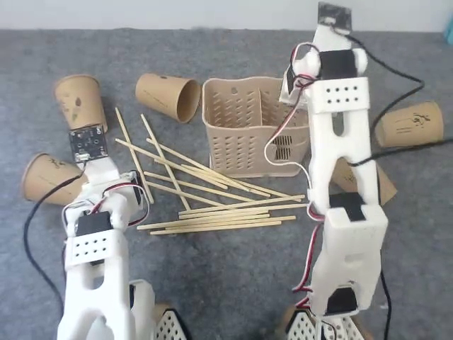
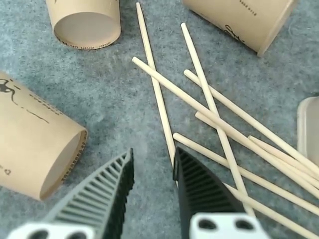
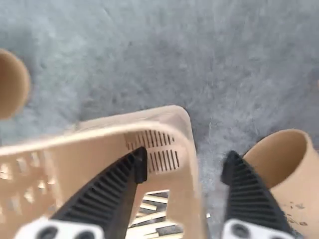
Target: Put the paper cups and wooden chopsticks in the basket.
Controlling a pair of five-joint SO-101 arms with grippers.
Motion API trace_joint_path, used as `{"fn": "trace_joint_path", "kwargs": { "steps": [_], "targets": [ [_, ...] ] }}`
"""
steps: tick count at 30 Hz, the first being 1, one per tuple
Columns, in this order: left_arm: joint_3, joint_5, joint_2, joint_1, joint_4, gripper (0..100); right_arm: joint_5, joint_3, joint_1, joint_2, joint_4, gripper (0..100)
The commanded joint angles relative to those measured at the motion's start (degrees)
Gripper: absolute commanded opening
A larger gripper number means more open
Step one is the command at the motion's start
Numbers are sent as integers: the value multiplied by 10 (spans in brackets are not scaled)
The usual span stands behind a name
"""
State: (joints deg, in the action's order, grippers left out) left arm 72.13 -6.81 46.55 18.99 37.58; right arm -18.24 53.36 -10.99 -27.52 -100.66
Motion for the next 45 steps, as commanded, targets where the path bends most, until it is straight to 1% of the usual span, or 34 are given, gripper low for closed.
{"fn": "trace_joint_path", "kwargs": {
  "steps": [1, 6, 9, 14, 18, 20, 22, 25, 28, 31, 38, 40, 45],
  "targets": [
    [-6, 2, 4, 2, -18, 127, 34, -15, -5, 106, -23, 270],
    [-6, 2, 4, 3, -18, 127, 44, -107, -3, 231, -23, 270],
    [-6, 2, 4, 4, -18, 127, 80, -178, 19, 324, -23, 270],
    [-6, 2, 4, 4, -16, 127, 144, -313, 102, 469, -22, 270],
    [-6, 2, 4, 4, -16, 127, 174, -439, 175, 522, 9, 270],
    [-6, 2, 4, 4, -16, 127, 175, -494, 202, 521, 43, 257],
    [-6, 2, 4, 4, -15, 127, 173, -548, 218, 511, 84, 209],
    [-5, 2, 4, 4, -15, 127, 169, -618, 224, 482, 145, 130],
    [-5, 2, 4, 4, -15, 127, 137, -651, 230, 438, 196, 98],
    [-5, 2, 4, 4, -15, 127, 104, -650, 231, 392, 246, 84],
    [-5, 2, 3, 4, -15, 126, 23, -587, 171, 280, 331, 61],
    [-5, 2, 3, 4, -15, 126, 11, -560, 157, 245, 339, 50],
    [-5, 2, 4, 4, -15, 126, 13, -500, 148, 194, 334, 9]
  ]
}}
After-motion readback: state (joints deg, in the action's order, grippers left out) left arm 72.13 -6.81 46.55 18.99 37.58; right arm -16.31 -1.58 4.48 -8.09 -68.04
